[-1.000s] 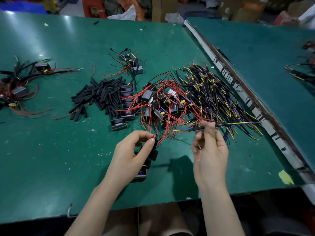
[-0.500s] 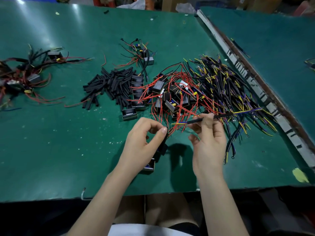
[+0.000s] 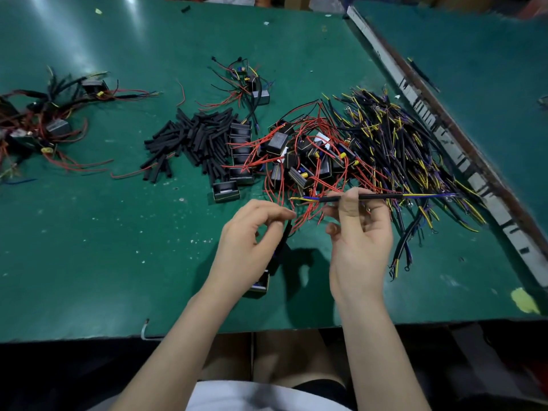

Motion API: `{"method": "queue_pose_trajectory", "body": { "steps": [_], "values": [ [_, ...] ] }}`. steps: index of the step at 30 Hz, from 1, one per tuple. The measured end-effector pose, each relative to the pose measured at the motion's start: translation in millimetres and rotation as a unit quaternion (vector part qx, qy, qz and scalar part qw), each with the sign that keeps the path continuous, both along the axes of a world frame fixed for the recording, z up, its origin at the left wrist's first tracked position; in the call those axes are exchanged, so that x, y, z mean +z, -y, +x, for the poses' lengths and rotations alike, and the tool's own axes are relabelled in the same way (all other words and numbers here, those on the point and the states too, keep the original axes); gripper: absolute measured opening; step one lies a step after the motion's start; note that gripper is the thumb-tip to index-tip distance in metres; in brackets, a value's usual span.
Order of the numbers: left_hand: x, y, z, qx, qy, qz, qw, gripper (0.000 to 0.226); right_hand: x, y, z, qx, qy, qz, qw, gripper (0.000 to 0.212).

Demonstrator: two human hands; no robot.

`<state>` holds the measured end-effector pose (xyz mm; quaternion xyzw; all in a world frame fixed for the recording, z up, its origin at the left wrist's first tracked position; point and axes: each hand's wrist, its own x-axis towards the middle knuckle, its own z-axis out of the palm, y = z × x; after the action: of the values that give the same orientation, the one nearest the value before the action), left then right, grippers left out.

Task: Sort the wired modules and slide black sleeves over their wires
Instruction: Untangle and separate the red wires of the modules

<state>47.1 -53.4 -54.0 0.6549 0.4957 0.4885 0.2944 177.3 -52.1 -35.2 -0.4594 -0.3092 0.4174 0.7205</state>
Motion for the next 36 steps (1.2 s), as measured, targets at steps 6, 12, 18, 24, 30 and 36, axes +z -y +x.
{"method": "queue_pose_trajectory", "body": {
  "steps": [6, 12, 18, 24, 30, 36],
  "values": [
    [2, 1, 1, 0.002, 0.057, -0.04, 0.998, 0.015, -2, 3, -3, 0.018, 0.017, -0.004, 1.0, 0.017],
    [4, -2, -4, 0.017, 0.081, -0.054, 0.995, 0.017, -5, 10, -9, 0.074, 0.03, 0.002, 0.997, 0.019],
    [6, -2, -4, 0.013, 0.086, -0.076, 0.993, 0.02, -8, 11, -14, 0.087, 0.063, 0.0, 0.994, 0.012],
    [9, -1, -6, 0.012, 0.0, -0.056, 0.998, 0.02, -10, 10, -15, 0.012, 0.073, 0.008, 0.997, 0.005],
    [11, -1, -15, 0.029, 0.018, -0.077, 0.996, 0.016, -2, 5, 3, -0.013, 0.044, 0.009, 0.999, 0.007],
    [15, -1, 0, 0.025, 0.032, -0.076, 0.996, 0.012, -5, 10, -7, 0.026, 0.066, 0.0, 0.997, 0.005]
  ]
}}
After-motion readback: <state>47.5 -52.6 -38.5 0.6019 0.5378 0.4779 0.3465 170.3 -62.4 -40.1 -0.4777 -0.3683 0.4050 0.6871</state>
